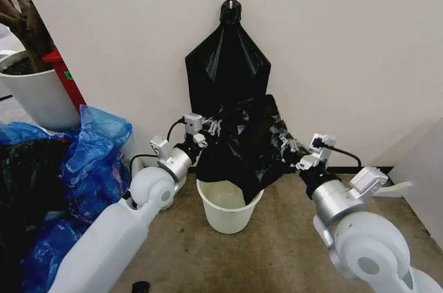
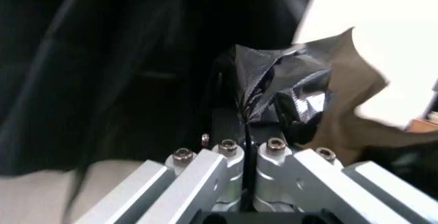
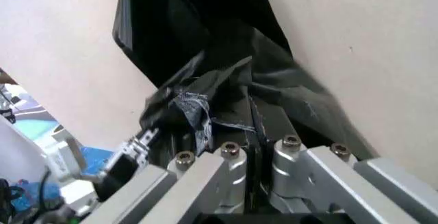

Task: Place the garbage bag over the trash bin.

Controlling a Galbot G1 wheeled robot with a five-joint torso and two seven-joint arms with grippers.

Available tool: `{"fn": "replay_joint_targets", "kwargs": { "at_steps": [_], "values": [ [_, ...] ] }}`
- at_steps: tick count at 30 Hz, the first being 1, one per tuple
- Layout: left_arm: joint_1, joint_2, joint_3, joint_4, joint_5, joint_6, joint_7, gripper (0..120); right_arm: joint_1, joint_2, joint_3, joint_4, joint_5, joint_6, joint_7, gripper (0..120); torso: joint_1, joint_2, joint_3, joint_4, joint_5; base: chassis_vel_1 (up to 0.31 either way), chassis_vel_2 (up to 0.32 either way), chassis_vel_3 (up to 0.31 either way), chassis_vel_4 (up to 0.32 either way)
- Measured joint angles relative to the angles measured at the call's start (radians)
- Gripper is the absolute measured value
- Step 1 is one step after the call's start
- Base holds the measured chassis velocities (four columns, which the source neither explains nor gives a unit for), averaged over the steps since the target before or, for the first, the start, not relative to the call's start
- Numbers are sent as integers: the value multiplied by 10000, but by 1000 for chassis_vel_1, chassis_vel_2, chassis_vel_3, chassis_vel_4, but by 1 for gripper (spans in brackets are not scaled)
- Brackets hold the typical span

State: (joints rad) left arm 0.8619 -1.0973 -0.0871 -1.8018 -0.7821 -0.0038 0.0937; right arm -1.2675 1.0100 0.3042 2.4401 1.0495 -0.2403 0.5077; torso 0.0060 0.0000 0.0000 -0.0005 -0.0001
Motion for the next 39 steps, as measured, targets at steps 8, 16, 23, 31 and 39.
{"fn": "replay_joint_targets", "kwargs": {
  "at_steps": [8,16,23,31,39],
  "values": [
    [1378,-110,-1124,184,838,-290,146,0,-255,261,-415,-538,74,50,-45,0,0,1,0,4,2,0,0,0,0],
    [3365,-373,-1909,-497,1414,-202,-24,0,-302,540,-636,-1088,247,24,-132,0,0,0,-1,4,1,0,0,0,0],
    [3920,-548,-1089,-1481,1583,339,-502,0,-176,-61,-244,-255,963,-92,319,0,-1,1,-1,-1,0,0,0,0,0],
    [4460,-85,-1407,-2753,1655,1311,-1573,0,-1220,-155,-247,149,977,-164,525,0,-1,2,-1,0,3,0,0,0,0],
    [5470,106,-2165,-3197,1755,1718,-2051,0,-2052,30,-142,444,855,-133,584,0,-1,3,-3,3,0,0,0,0,0]
  ]
}}
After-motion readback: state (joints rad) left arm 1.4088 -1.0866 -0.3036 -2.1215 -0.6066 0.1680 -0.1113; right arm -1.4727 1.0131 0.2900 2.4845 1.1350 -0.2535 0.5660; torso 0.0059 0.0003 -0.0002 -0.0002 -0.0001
